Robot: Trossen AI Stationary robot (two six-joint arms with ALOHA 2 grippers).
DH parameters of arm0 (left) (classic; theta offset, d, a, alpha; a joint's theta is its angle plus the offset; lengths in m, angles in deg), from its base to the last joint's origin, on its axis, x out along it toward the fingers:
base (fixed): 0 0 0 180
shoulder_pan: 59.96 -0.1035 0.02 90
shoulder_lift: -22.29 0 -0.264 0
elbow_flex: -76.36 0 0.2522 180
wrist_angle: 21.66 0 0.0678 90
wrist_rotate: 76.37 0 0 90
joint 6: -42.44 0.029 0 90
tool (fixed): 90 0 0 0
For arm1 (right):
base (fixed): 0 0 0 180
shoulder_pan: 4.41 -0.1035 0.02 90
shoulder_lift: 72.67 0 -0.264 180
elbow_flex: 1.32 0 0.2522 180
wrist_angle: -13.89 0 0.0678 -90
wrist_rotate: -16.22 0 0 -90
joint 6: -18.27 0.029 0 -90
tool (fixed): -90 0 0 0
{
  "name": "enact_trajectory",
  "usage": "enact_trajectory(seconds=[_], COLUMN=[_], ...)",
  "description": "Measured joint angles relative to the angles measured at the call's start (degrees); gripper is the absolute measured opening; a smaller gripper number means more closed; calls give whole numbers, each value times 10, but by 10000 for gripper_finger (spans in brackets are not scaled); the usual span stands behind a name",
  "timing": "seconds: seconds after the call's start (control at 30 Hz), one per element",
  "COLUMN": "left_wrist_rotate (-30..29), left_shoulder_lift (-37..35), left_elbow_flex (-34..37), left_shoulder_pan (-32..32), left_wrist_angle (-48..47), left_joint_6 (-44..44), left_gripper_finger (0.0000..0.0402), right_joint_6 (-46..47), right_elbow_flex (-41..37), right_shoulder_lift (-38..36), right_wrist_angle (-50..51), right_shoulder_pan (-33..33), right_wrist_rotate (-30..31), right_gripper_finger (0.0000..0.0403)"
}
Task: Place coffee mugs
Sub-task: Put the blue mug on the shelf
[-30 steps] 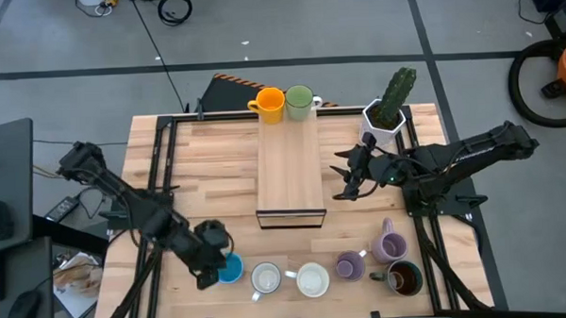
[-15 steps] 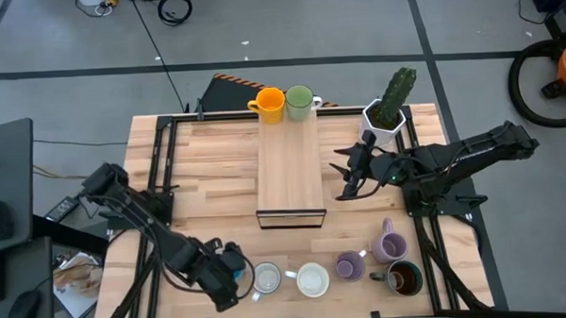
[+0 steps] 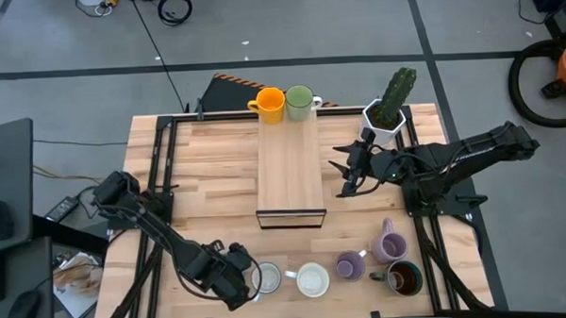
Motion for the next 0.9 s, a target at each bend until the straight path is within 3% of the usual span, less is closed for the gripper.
enact_trajectory(seconds=[0.43,0.7,0.9], left_wrist_rotate=[6,-1,2], left_shoulder_lift=[41,62,67], left_elbow_flex=[0,2,3], left_shoulder_pan=[0,0,0], left_wrist_angle=[-1,-18,-66], left_joint_6=[-9,35,96], left_gripper_finger=[93,92,40], right_joint_6=[16,16,20], right_elbow_flex=[0,0,0], right_shoulder_lift=[0,1,5], right_wrist_angle=[1,-1,0], right_shoulder_pan=[0,0,0], right_wrist_rotate=[-8,-15,-19], right_gripper_finger=[185,185,185])
